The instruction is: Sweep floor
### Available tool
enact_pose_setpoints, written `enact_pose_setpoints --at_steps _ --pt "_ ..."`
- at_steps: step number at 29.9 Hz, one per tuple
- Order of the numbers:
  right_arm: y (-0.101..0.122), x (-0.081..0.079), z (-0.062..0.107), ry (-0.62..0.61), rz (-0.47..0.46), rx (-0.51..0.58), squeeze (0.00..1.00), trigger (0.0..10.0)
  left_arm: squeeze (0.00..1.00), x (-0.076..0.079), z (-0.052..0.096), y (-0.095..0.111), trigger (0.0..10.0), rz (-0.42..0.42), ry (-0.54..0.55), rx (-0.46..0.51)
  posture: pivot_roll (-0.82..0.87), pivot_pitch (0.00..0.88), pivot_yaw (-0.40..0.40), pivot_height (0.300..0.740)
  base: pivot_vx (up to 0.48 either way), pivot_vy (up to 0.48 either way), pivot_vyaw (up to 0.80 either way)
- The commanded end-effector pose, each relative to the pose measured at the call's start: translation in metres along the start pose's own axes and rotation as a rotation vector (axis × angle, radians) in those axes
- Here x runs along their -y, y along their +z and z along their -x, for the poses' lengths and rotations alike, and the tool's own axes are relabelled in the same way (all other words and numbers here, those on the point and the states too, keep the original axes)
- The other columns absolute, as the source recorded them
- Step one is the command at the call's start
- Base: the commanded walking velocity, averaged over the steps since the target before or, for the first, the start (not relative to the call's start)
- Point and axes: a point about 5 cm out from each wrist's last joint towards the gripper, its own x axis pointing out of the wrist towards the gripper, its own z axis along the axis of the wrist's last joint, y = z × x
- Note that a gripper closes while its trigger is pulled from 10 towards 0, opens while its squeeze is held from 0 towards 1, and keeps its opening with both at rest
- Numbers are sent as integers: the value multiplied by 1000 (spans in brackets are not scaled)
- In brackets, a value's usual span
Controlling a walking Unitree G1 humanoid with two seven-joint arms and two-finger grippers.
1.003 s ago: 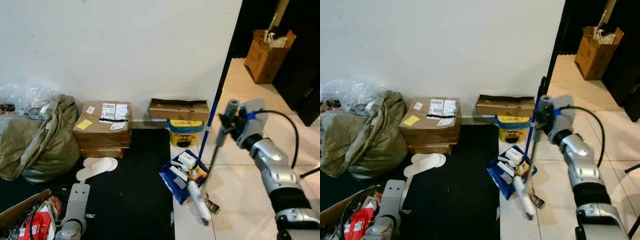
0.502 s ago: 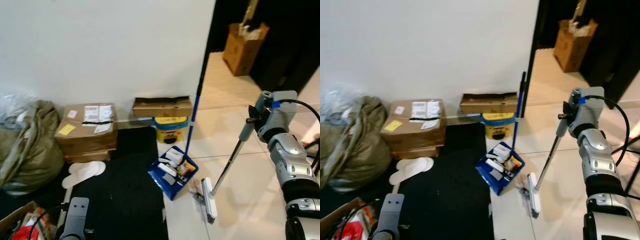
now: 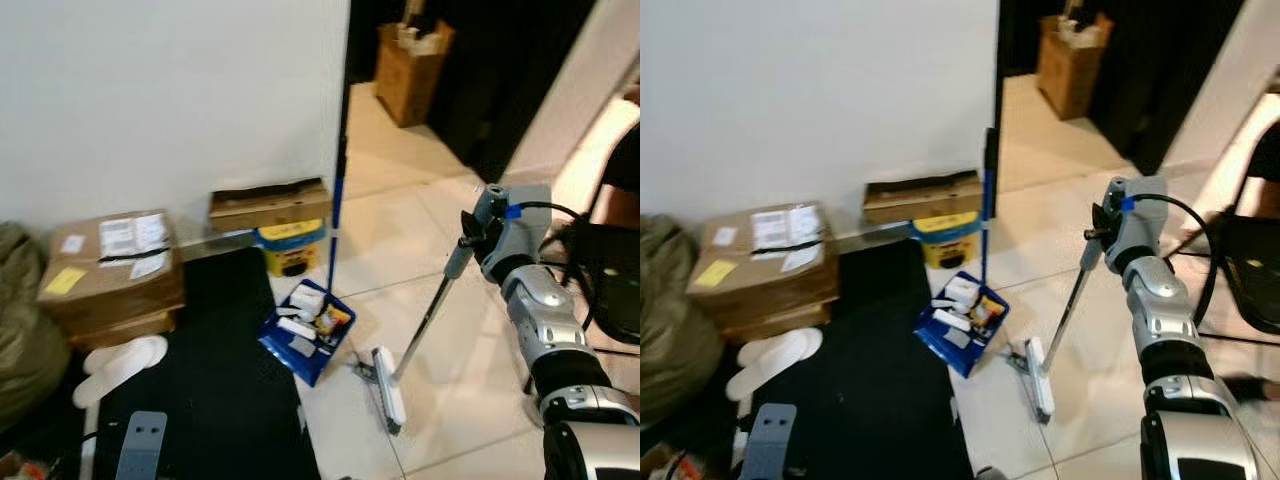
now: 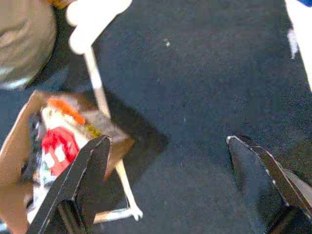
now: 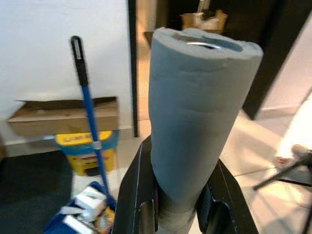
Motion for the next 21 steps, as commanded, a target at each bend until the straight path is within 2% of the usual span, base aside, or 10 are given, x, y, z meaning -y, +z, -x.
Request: enact_pose_setpoints --at_steps 1,3,8,10,15,19,20,21 --pt "9 -7 -5 29 22 55 0 10000 0 -6 3 -11 10000 -31 4 -30 -99 188 7 740 0 0 -750" --pt "10 -13 -6 52 23 68 0 10000 0 -7 3 -11 10000 -36 6 -24 -94 181 4 740 0 0 -400" --pt "10 -17 -8 62 28 71 0 10000 0 -8 3 -11 10000 -37 9 -23 -93 177 3 740 0 0 0" --pt "8 -24 -12 60 100 32 0 10000 0 -6 4 -14 10000 -38 3 -30 -95 159 -2 740 0 0 0" --pt "7 -28 -13 56 153 34 0 10000 0 -4 5 -15 10000 -39 -1 -32 -93 163 -3 740 0 0 0" --pt "-2 -35 -15 62 191 -28 0 10000 0 -1 7 -19 10000 -40 -8 -32 -90 176 3 740 0 0 0" --pt "-2 -39 -16 65 249 -26 0 10000 0 -2 8 -22 10000 -45 -11 -35 -88 192 3 740 0 0 0" --pt "-2 -39 -16 65 249 -26 0 10000 0 -2 8 -22 10000 -45 -11 -35 -88 192 3 740 0 0 0"
